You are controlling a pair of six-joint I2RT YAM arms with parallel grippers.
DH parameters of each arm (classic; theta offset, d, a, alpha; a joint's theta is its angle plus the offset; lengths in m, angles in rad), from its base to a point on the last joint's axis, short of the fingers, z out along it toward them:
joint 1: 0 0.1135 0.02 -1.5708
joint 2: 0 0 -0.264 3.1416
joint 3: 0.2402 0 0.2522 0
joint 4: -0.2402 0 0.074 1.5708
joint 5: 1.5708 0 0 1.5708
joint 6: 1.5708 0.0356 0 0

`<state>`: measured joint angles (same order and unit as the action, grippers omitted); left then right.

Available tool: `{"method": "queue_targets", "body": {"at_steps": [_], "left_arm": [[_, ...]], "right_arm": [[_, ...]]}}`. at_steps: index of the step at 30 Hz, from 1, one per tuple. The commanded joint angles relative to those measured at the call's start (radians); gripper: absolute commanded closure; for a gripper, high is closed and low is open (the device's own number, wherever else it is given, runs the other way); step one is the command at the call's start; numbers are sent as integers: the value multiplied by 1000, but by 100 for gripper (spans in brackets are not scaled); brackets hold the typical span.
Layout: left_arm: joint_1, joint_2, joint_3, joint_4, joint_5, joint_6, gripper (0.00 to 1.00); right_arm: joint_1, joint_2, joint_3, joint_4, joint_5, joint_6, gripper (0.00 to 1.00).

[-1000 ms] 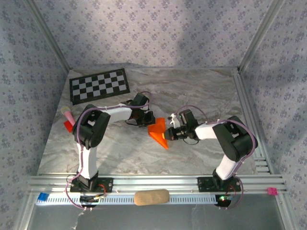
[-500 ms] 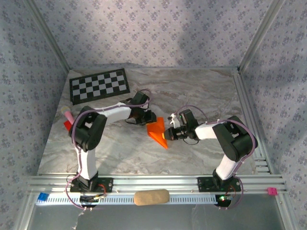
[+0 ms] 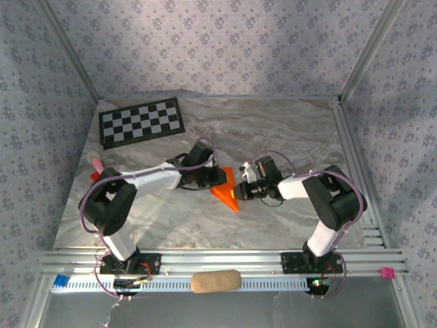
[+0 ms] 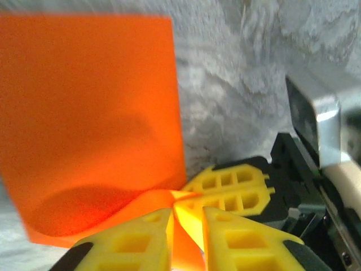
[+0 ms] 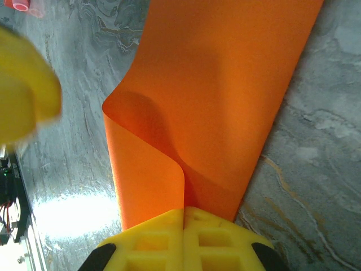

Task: Fold a paper plane with a square sheet of paper (pick it up from the middle)
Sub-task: Third fold the triangle at the center of the table.

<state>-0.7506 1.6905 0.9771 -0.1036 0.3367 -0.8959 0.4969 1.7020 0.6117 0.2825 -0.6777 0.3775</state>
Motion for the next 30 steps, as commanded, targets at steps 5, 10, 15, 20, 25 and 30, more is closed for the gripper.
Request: {"method": "queue_targets", "body": {"at_steps": [5,10,15,20,25,30], "left_arm": [[-22,-15,-128,237,11,-149,88],[-21,-24,-204,356,30,-219,100],[-20,-44,-291,503,33,-301,100],[-19,-39,-301,501,32,-299,100],[-19,-31,-294,478,20,-283,100],[-18,-22,-284,448,8,-259,100]], "right_arm": [[2,33,-18,0,28,11,100],[3,33,-20,3,33,15,100],[5,35,-20,3,35,15,100],[5,38,-17,0,35,15,100],[5,39,-15,-2,37,13,100],[6,42,-18,3,37,16,100]]}}
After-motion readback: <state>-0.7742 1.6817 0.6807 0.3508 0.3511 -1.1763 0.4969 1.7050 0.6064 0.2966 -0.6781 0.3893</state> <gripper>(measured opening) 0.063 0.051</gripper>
